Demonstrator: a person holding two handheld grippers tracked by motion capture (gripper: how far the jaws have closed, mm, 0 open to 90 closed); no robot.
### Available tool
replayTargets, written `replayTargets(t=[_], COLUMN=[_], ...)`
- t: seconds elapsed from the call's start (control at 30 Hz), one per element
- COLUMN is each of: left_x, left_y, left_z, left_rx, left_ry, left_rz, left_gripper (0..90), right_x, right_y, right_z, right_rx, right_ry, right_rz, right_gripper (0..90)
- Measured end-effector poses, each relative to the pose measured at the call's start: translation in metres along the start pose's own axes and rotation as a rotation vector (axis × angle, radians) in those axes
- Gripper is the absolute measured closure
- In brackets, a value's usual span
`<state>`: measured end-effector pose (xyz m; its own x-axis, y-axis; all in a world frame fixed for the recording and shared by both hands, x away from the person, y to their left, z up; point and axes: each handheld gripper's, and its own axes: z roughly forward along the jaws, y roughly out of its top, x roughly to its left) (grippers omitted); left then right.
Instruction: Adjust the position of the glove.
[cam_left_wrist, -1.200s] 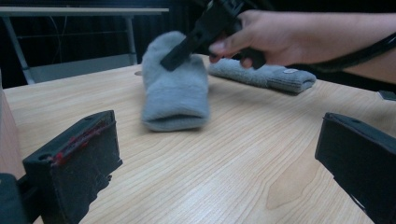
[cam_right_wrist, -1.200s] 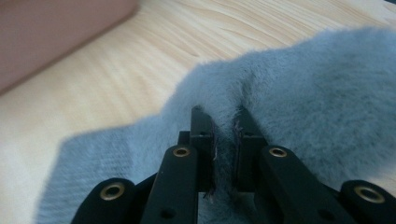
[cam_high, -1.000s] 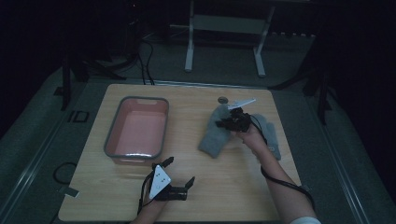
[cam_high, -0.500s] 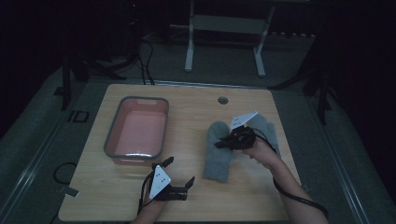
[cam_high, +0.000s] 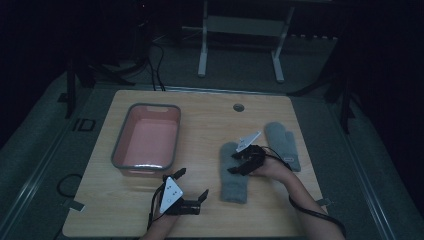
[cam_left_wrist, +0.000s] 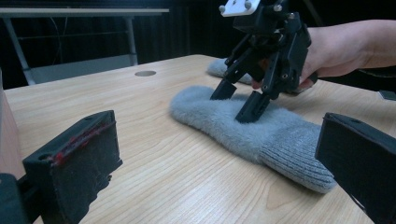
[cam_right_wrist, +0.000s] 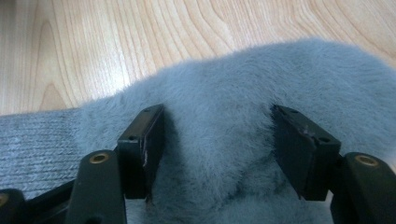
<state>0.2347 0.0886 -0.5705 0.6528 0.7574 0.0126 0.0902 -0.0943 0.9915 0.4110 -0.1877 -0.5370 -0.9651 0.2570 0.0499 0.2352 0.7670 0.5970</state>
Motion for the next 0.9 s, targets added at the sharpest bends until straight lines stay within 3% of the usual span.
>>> replayTargets(t=[0.2, 0.33, 0.5, 0.63, 0.73, 0.9], left_x=[0.0, 0.0, 0.0, 0.001, 0.001, 0.001], left_y=[0.0, 0.0, 0.0, 0.0, 0.0, 0.0], left_z=[0.0, 0.0, 0.0, 0.0, 0.0, 0.0], left_rx=[0.0, -0.001, -0.001, -0.001, -0.001, -0.003], left_ry=[0.0, -0.002, -0.002, -0.001, 0.0, -0.001], left_rz=[-0.003, -0.001, -0.001, -0.008, -0.008, -0.011], left_gripper=[0.1, 0.1, 0.0, 0.1, 0.1, 0.1], right_x=[-0.019, -0.024, -0.016, -0.012, -0.008, -0.001], right_y=[-0.002, 0.001, 0.005, 0.008, 0.007, -0.003], right_z=[0.002, 0.002, -0.007, -0.023, -0.037, -0.059], right_rx=[-0.038, -0.04, -0.068, -0.118, -0.134, -0.185], right_ry=[0.015, 0.013, -0.015, -0.024, -0.021, -0.076], right_rz=[0.028, 0.045, 0.013, 0.035, 0.055, 0.074], right_gripper=[34.4, 29.1, 24.1, 17.9, 24.9, 26.7])
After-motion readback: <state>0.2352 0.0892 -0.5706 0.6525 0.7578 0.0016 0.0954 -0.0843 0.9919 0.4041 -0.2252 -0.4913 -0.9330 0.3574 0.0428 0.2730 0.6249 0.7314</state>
